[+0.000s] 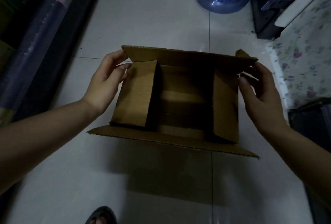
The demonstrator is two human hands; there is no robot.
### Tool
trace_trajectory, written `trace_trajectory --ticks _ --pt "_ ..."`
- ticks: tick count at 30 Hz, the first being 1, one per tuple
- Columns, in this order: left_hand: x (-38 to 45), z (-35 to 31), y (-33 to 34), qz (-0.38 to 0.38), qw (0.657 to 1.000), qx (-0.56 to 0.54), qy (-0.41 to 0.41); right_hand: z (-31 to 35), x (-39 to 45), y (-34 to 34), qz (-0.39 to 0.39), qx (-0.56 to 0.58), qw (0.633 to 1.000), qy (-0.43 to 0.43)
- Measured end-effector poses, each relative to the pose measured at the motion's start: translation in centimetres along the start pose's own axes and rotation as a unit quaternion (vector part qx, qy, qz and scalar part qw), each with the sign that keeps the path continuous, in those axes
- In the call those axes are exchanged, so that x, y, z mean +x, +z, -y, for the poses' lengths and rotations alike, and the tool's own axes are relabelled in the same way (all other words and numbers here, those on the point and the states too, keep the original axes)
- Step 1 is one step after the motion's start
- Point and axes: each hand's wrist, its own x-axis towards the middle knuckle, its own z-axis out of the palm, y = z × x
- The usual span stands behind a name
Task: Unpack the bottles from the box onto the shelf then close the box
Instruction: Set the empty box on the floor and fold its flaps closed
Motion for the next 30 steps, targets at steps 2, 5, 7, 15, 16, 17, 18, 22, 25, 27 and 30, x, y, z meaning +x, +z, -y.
trace_trajectory --ticks 2,5,7,15,16,17,18,22,25,27,30 --pt "-0.1 -0.2 -0.3 -0.004 1.0 -0.008 -0.015 0.4 -0.1 0.0 0.002 -0.001 1.0 -0.002" --pt "0.1 -0.3 -0.7 0.001 0.999 -0.019 -0.031 0.4 0.3 -0.2 0.002 -0.003 1.0 -0.001" --pt "0.1 -0.1 -0.9 0.017 0.999 -0.009 -0.037 0.0 0.2 0.0 0.016 -0.012 1.0 0.004" --pt "-0.6 1.7 -0.4 -0.01 0.971 0.231 0.057 -0.6 -1.5 0.9 0.025 -0.162 0.985 -0.055" --pt "-0.5 1.8 -0.4 -0.005 0.973 0.226 0.05 -0.7 -1.6 0.9 0.024 -0.165 0.984 -0.059" --pt "-0.5 1.8 -0.4 0.001 0.974 0.223 0.046 -0.7 -1.6 0.9 0.021 -0.175 0.982 -0.065" --pt "-0.4 1.9 -0.4 0.007 0.974 0.223 0.046 -0.8 -1.6 0.9 0.016 -0.194 0.978 -0.074" --pt "-0.6 2.2 -0.7 0.025 0.974 0.218 0.061 -1.6 -1.7 0.9 0.007 -0.219 0.972 -0.089" --pt "-0.7 2.1 -0.7 0.028 0.962 0.252 0.098 -1.1 -1.6 1.3 0.018 -0.184 0.982 -0.031" --pt "-0.5 1.6 -0.6 0.028 0.944 0.3 0.132 -0.9 -1.2 1.4 0.022 -0.182 0.983 -0.016" --pt "0.1 0.5 0.0 0.084 0.901 0.373 0.207 -0.8 -0.5 1.2 0.045 -0.155 0.987 0.013"
